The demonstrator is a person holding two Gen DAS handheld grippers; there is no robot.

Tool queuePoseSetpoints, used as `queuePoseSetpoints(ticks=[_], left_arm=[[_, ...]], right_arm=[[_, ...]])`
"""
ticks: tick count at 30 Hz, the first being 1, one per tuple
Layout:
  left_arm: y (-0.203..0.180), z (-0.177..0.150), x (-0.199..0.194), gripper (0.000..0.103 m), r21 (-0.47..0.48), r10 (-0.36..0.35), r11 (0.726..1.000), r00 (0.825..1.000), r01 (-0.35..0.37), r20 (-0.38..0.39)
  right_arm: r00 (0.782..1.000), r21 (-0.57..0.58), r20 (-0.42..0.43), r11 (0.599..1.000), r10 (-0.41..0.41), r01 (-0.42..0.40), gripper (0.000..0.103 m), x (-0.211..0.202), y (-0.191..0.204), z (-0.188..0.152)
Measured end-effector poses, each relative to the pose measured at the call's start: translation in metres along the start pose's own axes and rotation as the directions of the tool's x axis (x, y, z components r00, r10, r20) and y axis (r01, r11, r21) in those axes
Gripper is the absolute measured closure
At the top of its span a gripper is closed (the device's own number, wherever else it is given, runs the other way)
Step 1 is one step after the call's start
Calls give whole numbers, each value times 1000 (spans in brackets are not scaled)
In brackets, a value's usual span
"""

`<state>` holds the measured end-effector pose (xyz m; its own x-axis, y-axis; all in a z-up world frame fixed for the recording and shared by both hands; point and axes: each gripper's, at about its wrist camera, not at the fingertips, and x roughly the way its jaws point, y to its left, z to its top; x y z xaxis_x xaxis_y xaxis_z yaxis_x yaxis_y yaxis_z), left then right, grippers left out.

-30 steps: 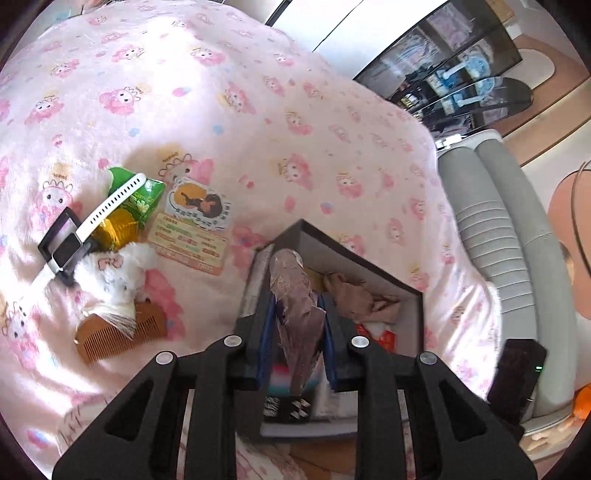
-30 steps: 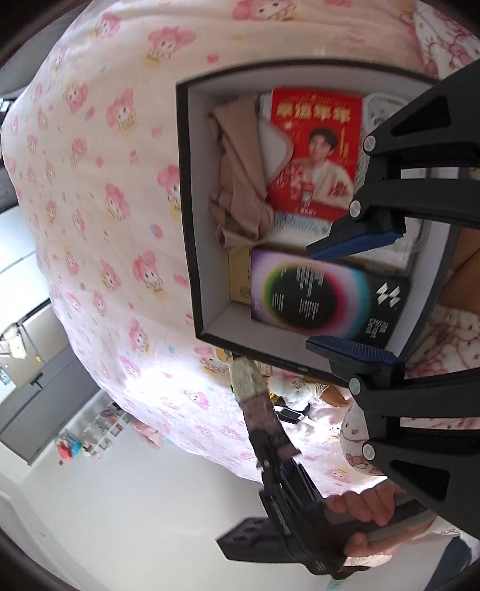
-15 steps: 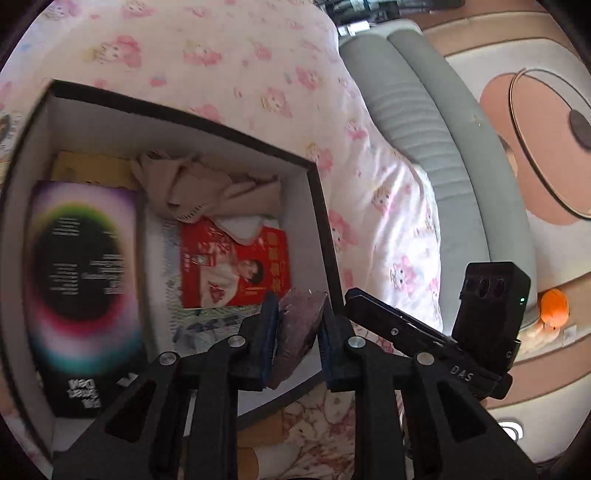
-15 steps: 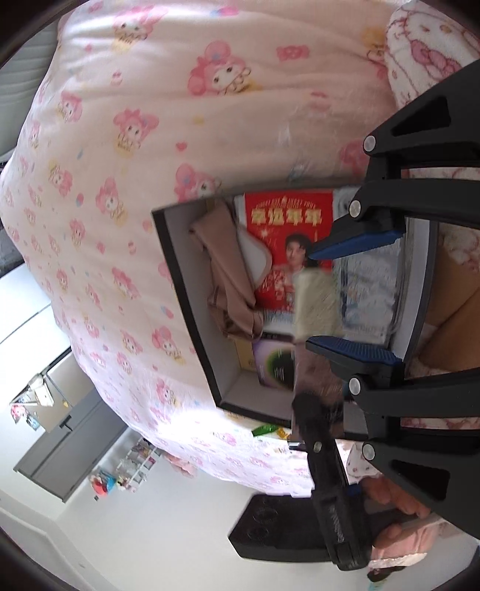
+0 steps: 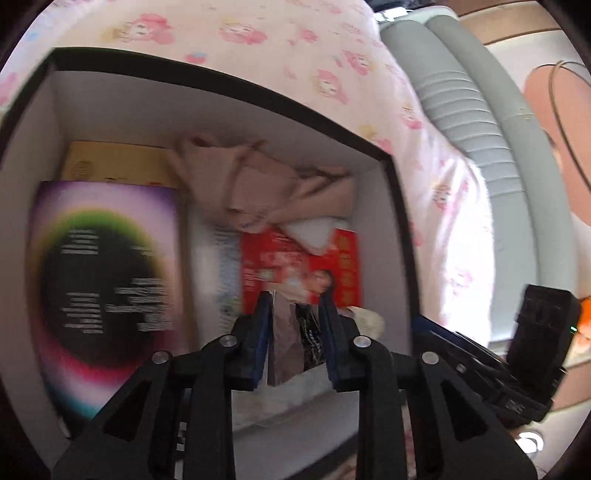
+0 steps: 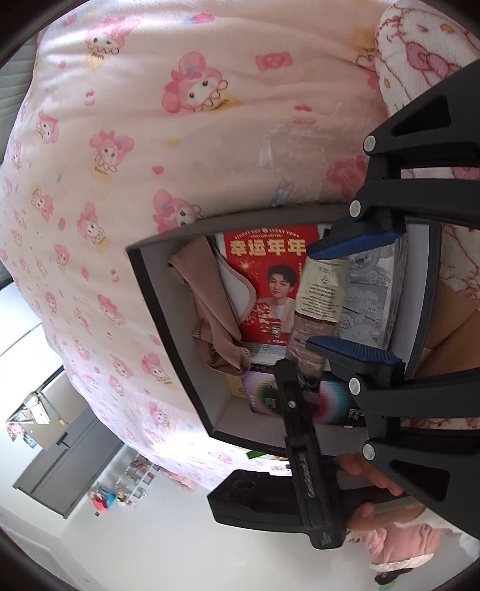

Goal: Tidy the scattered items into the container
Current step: 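Lower the tube into the box and open the left gripper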

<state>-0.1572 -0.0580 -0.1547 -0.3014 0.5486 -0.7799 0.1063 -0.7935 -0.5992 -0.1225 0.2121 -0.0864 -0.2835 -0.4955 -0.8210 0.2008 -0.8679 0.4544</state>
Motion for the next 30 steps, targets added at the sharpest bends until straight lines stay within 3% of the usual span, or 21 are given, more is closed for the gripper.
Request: queuePoseSetpoints(ticks=[7, 13, 15, 19, 23, 26, 30], left_arm=[[0, -4, -15, 74, 43, 65, 997, 997, -67, 52], [10, -11, -4, 74, 31, 129, 991, 992, -128, -5], [11, -13, -3, 74, 35, 100, 994, 995, -99, -16], [10, -13, -17, 73, 35, 11, 999, 1000, -11, 7], [19, -17, -26, 73, 30, 61, 998, 998, -61, 13], [20, -19, -14, 72, 25, 7, 1000, 998, -6, -57], [16, -20, -19, 68, 66, -13, 998, 999, 15, -33]], right_arm=[[999, -38, -44, 999, -14, 13, 64, 16, 11, -6], [995, -71, -90, 997, -41, 35, 64, 34, 20, -5], [993, -83, -79, 993, -85, 79, 64, 39, 22, -1], [995, -91, -57, 992, -87, 82, 64, 41, 28, 6], [992, -138, -25, 983, -127, 122, 64, 40, 34, 5], [985, -150, -38, 975, -169, 162, 64, 44, 31, 4], [973, -146, -17, 963, -232, 227, 64, 44, 27, 5]])
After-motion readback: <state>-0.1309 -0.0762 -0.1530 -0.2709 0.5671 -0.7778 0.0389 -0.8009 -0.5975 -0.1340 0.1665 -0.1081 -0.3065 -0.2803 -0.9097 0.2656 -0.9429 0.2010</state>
